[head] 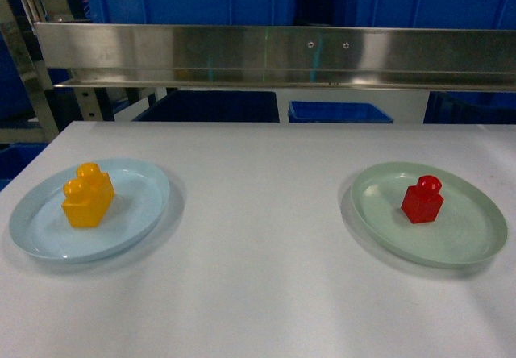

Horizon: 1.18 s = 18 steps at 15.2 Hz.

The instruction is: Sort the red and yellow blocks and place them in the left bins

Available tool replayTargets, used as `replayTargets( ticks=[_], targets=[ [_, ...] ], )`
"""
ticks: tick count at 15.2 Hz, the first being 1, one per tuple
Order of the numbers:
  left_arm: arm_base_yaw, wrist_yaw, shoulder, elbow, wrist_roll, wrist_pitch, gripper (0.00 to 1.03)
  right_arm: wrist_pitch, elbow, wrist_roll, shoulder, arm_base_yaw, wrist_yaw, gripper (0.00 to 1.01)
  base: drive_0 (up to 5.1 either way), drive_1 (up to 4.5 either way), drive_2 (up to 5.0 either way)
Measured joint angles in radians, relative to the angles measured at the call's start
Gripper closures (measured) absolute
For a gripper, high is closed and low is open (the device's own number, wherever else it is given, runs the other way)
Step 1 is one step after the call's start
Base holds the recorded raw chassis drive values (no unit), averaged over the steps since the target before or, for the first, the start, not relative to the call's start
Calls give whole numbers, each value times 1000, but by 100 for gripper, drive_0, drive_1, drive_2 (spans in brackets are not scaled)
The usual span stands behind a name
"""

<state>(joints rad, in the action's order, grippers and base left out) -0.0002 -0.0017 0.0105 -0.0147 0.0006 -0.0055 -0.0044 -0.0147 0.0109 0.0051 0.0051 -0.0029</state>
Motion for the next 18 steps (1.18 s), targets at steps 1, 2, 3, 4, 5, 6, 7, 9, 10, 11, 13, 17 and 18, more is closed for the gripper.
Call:
replayTargets(
  ticks=[1,2,3,4,5,6,7,9,10,11,13,17,18],
  targets=[
    [0,0,0,0,0,0,5,0,0,0,0,0,0,3,0,0,0],
    [0,0,0,0,0,0,5,0,0,0,0,0,0,3,0,0,0],
    [0,0,0,0,0,0,5,0,0,0,0,0,0,3,0,0,0],
    [0,0,0,0,0,0,5,0,0,0,0,0,0,3,0,0,0],
    [0,0,0,0,0,0,5,0,0,0,0,0,0,3,0,0,0],
    [0,0,0,0,0,0,5,0,0,0,0,0,0,3,0,0,0],
    [0,0,0,0,0,0,5,0,0,0,0,0,0,3,0,0,0],
    [0,0,0,0,0,0,5,0,0,0,0,0,0,3,0,0,0],
    [0,0,0,0,0,0,5,0,0,0,0,0,0,3,0,0,0],
    [0,0,0,0,0,0,5,0,0,0,0,0,0,3,0,0,0],
    [0,0,0,0,0,0,5,0,0,0,0,0,0,3,0,0,0],
    [0,0,0,0,0,0,5,0,0,0,0,0,0,3,0,0,0],
    [0,0,0,0,0,0,5,0,0,0,0,0,0,3,0,0,0]
  ],
)
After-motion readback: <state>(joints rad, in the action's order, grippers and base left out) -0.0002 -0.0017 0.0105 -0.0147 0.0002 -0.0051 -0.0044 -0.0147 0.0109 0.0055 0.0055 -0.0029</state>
